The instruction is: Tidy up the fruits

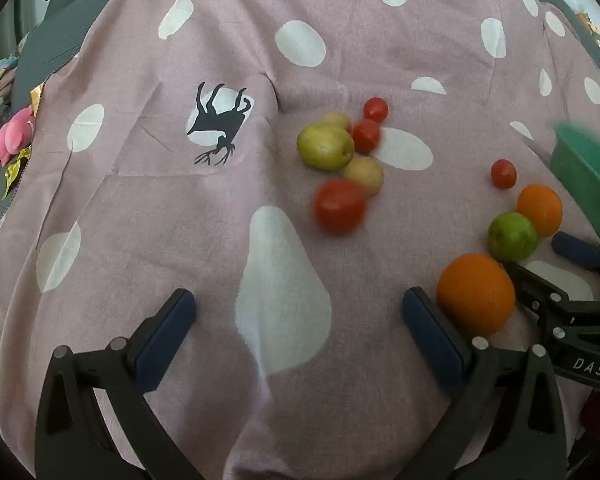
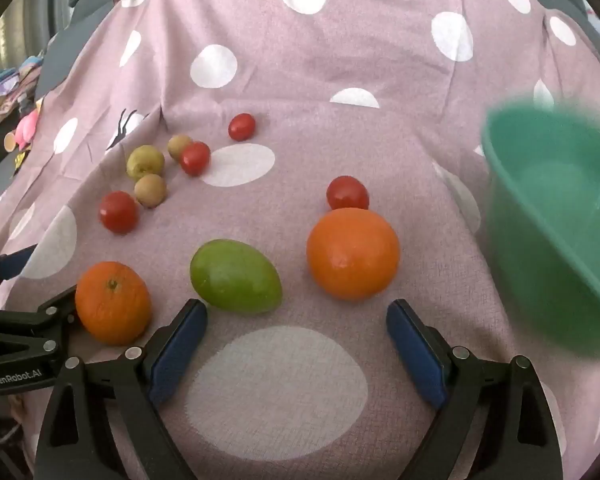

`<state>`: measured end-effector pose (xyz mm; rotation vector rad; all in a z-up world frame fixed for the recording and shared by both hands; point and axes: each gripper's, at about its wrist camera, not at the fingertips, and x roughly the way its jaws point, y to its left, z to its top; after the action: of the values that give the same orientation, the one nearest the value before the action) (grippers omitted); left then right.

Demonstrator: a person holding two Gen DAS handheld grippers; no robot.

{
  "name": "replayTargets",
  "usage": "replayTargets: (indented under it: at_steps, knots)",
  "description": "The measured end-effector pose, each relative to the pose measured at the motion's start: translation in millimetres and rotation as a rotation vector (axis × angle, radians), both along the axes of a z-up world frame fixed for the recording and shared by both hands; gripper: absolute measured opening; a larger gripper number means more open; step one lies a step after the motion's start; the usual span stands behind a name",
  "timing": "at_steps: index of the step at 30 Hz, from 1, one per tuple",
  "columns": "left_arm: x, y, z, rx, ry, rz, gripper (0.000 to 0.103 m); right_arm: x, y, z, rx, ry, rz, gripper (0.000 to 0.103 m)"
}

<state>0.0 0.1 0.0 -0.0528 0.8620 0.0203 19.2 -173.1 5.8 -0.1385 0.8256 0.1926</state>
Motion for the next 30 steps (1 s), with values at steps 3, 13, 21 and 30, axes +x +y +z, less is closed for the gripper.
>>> replayTargets:
  at_steps: [3, 13, 21, 30]
  knots:
    - [-0.1, 0.0, -0.1, 0.003, -0.001, 0.0, 0.103, 0.0, 0.0, 0.1, 0.0, -0.002, 0.0, 0.091]
    - [-0.3, 0.2, -0.1, 0.003, -0.001, 0.0, 0.103, 0.2, -0.2, 0.1, 0.002, 0.0, 0.0, 0.091]
    - [0.5, 0.8, -1.1, 0.004, -0.003, 0.002, 0.103, -0.2, 0.4, 0.5, 0.0, -0.001, 0.0, 0.091]
    - [0.5, 0.9, -1.1, 0.004, -0.004, 0.002, 0.103, -0.2, 0.4, 0.4, 0.0, -0.001, 0.0, 0.091]
